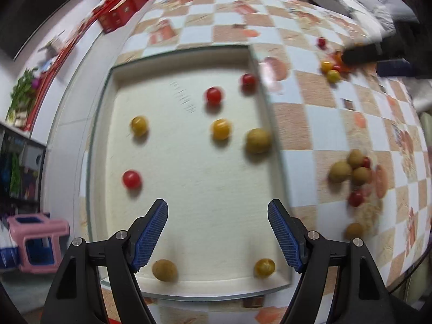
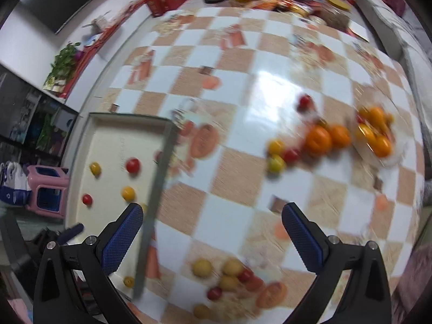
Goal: Organize fruits
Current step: 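Move both tools back to the fruit cluster beside the tray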
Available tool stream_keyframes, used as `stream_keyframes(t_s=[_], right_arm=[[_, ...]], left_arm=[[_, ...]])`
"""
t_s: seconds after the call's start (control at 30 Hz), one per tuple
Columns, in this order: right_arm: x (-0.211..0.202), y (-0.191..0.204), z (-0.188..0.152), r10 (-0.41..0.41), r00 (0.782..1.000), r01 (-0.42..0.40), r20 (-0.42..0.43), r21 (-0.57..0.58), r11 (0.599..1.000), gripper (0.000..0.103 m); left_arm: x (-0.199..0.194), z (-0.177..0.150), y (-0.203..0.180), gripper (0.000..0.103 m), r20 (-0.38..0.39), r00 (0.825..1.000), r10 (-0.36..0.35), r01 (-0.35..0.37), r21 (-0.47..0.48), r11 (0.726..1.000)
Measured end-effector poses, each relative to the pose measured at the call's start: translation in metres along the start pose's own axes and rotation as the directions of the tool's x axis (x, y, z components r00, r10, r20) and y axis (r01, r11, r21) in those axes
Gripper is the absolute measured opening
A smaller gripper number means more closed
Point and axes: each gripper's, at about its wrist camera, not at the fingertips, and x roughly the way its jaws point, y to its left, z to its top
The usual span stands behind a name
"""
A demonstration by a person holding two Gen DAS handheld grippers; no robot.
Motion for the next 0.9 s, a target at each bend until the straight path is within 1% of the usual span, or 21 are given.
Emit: stream_keyframes(t_s=[0.13, 0.2, 0.23, 0.33, 0.4, 0.43, 0.47, 0.5, 0.57, 0.6, 0.63, 0.67, 0.77, 0.9], right_arm=[[-0.003, -0.033, -0.039, -0.041, 0.998, 0.044, -0.051, 0.053, 0.998, 0.103], [0.000, -0.042, -0.056, -0.051, 0.995, 0.056, -0.083, 0.065, 0.996, 0.103], [0.002, -0.046, -0.066, -0.058, 0.994, 0.064, -0.097, 0.069, 0.996, 0.103], [0.007, -0.055, -0.085, -0.068, 0.990, 0.078, -0.124, 0.078, 0.994, 0.102], [0.010, -0.059, -0.094, -0.053, 0.989, 0.067, -0.140, 0.090, 0.994, 0.100], [0.012, -0.060, -0.096, -0.047, 0.988, 0.061, -0.146, 0.091, 0.994, 0.097], [0.014, -0.061, -0.097, -0.038, 0.988, 0.052, -0.152, 0.091, 0.995, 0.091], [0.017, -0.061, -0.098, -0.028, 0.987, 0.042, -0.159, 0.086, 0.995, 0.088], [0.023, -0.060, -0.097, -0.009, 0.985, 0.023, -0.171, 0.078, 0.997, 0.074], [0.027, -0.059, -0.095, 0.005, 0.983, 0.009, -0.181, 0.076, 0.997, 0.071], [0.031, -0.059, -0.093, 0.013, 0.982, 0.002, -0.187, 0.077, 0.997, 0.064], [0.034, -0.059, -0.092, 0.021, 0.981, -0.006, -0.191, 0.080, 0.997, 0.059], [0.039, -0.060, -0.084, 0.070, 0.981, -0.052, -0.182, 0.098, 0.994, 0.058], [0.044, -0.048, -0.076, 0.106, 0.977, -0.101, -0.185, 0.039, 0.994, 0.057]], left_arm=[[-0.013, 0.002, -0.027, 0.078, 0.025, 0.999, -0.039, 0.037, 0.077, 0.996], [-0.018, 0.000, -0.039, 0.078, 0.030, 0.998, -0.059, 0.055, 0.103, 0.993], [-0.022, -0.003, -0.047, 0.078, 0.032, 0.996, -0.080, 0.076, 0.117, 0.990], [-0.026, -0.010, -0.067, 0.078, 0.030, 0.993, -0.111, 0.105, 0.150, 0.983], [-0.025, -0.019, -0.083, 0.078, 0.010, 0.991, -0.131, 0.128, 0.168, 0.977], [-0.023, -0.022, -0.088, 0.078, 0.002, 0.991, -0.135, 0.133, 0.170, 0.976], [-0.020, -0.026, -0.095, 0.078, -0.011, 0.990, -0.140, 0.139, 0.171, 0.975], [-0.017, -0.028, -0.099, 0.078, -0.017, 0.990, -0.142, 0.143, 0.169, 0.975], [-0.012, -0.036, -0.107, 0.078, -0.032, 0.989, -0.142, 0.145, 0.158, 0.977], [-0.011, -0.040, -0.110, 0.078, -0.033, 0.989, -0.142, 0.146, 0.155, 0.977], [-0.008, -0.043, -0.113, 0.078, -0.034, 0.989, -0.141, 0.144, 0.155, 0.977], [-0.007, -0.047, -0.116, 0.078, -0.035, 0.990, -0.135, 0.139, 0.164, 0.977], [-0.005, -0.055, -0.122, 0.078, -0.036, 0.991, -0.127, 0.131, 0.180, 0.975], [-0.003, -0.059, -0.123, 0.078, -0.042, 0.991, -0.130, 0.135, 0.158, 0.978]])
